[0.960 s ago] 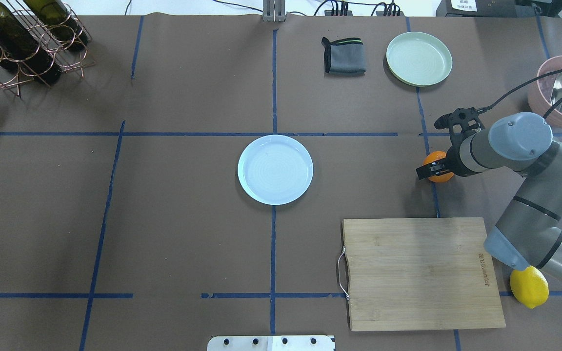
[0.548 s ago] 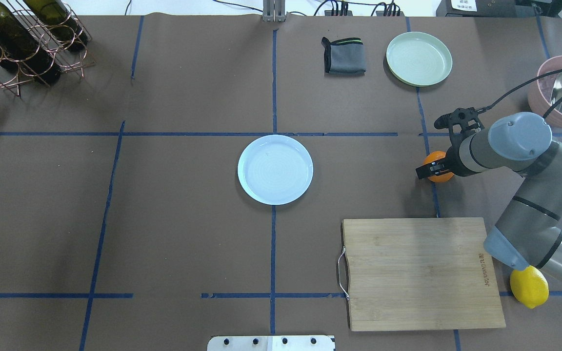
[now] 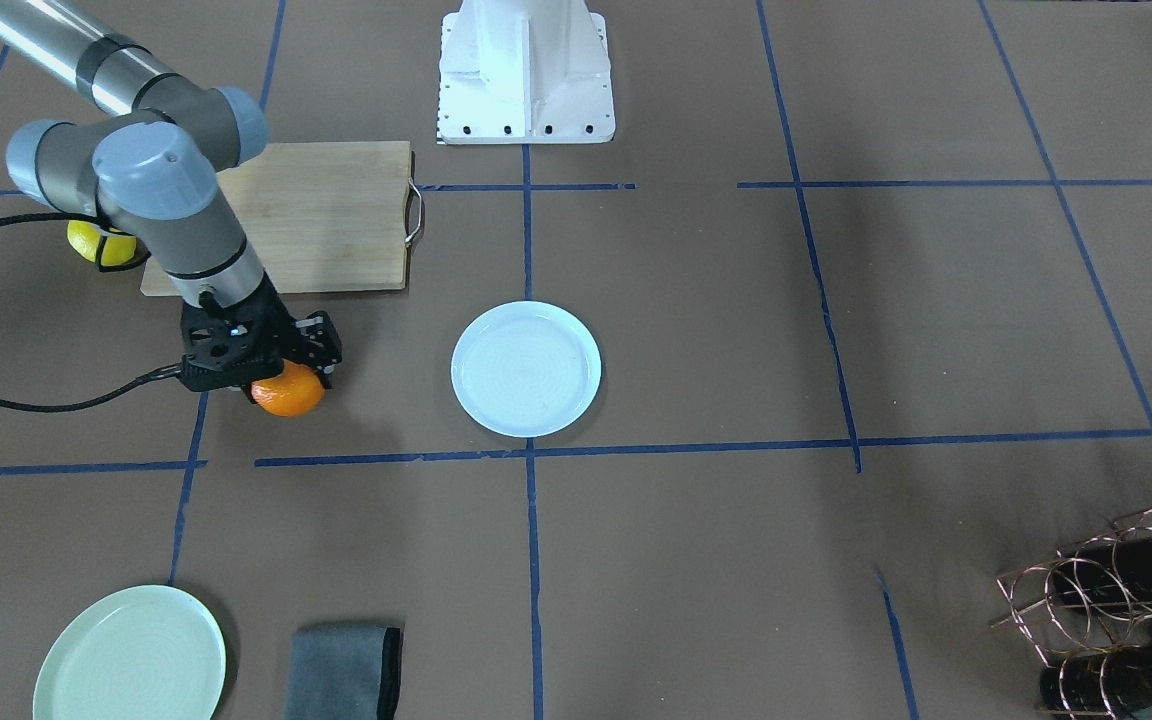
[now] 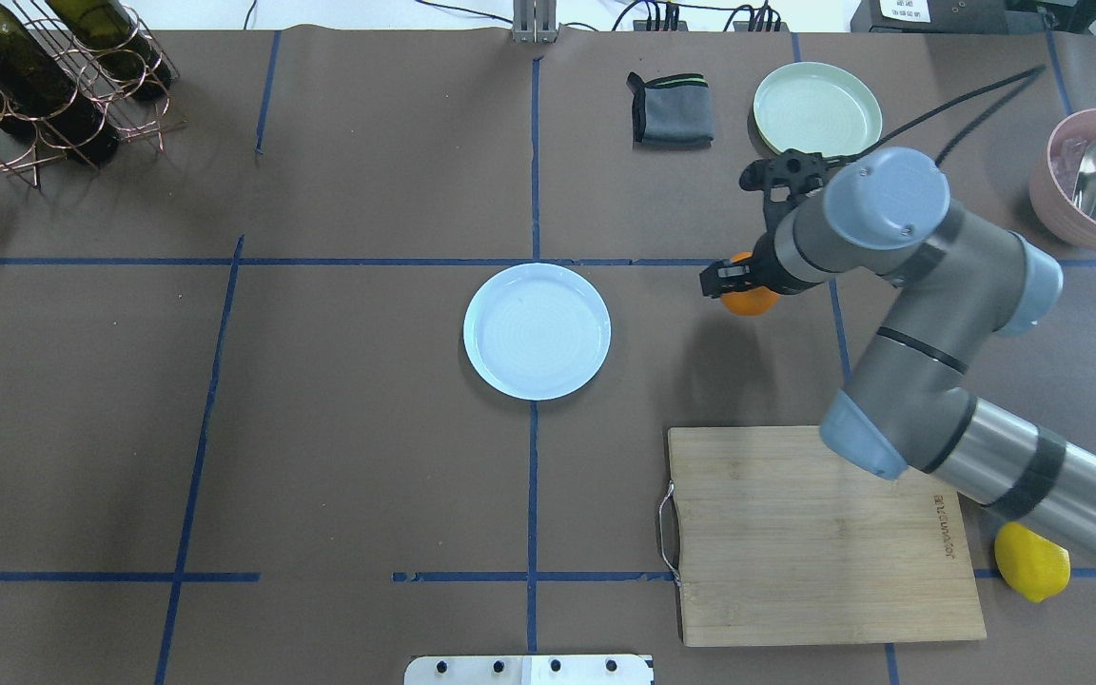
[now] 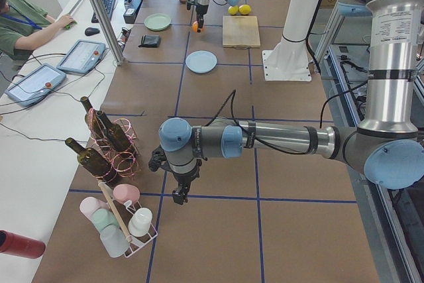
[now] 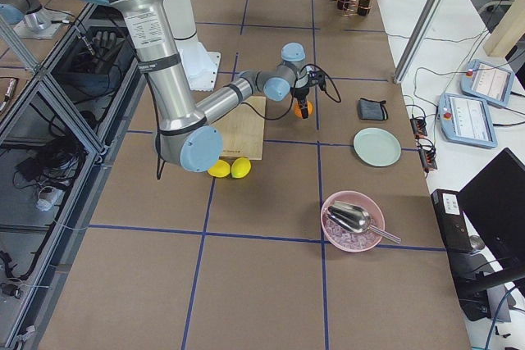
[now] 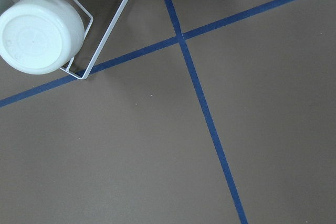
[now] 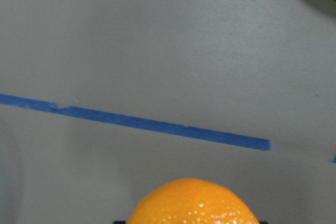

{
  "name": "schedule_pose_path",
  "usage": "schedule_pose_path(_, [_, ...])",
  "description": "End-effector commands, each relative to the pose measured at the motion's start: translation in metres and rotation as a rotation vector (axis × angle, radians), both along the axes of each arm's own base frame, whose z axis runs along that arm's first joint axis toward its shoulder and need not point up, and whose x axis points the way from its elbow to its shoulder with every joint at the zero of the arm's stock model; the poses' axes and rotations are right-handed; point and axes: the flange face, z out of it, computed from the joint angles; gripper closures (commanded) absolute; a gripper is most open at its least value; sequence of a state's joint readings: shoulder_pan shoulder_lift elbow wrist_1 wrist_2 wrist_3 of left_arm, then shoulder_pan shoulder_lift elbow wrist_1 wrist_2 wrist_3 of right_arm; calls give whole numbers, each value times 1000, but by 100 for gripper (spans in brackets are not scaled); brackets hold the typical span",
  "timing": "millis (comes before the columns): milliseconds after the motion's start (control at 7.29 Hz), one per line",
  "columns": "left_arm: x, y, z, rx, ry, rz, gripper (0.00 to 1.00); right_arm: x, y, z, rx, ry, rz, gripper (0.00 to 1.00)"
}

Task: Pick orange to plate
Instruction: 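Carry the orange over the light blue plate and lower it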

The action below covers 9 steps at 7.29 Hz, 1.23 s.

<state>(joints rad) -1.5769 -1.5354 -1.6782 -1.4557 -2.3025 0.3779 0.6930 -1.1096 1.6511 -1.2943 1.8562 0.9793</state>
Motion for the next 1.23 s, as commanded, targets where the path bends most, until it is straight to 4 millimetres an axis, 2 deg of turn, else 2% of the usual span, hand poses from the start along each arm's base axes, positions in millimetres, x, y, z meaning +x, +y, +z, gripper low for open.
schedule_pose_path(0, [0,-1,-3,6,0,0,0,-87,-3,-98,-53,-27,112,71])
schedule_pose_path(137, [0,-2,-3,6,0,0,0,-132,7,-119,-69,-27,143,71])
schedule_pose_path(274, [0,-4,-5,10,-2,0,0,-164,13,-134,-71,-16,174,71])
schedule_pose_path(411, [0,-5,-6,12,-2,0,0,-182,23,-125,-79,7,174,70])
schedule_pose_path(960, [0,-7,-8,17,-2,0,0,-204,47,-118,-86,25,172,68])
schedule_pose_path(1097, [0,-7,-8,17,-2,0,0,-204,48,-117,-86,27,171,59])
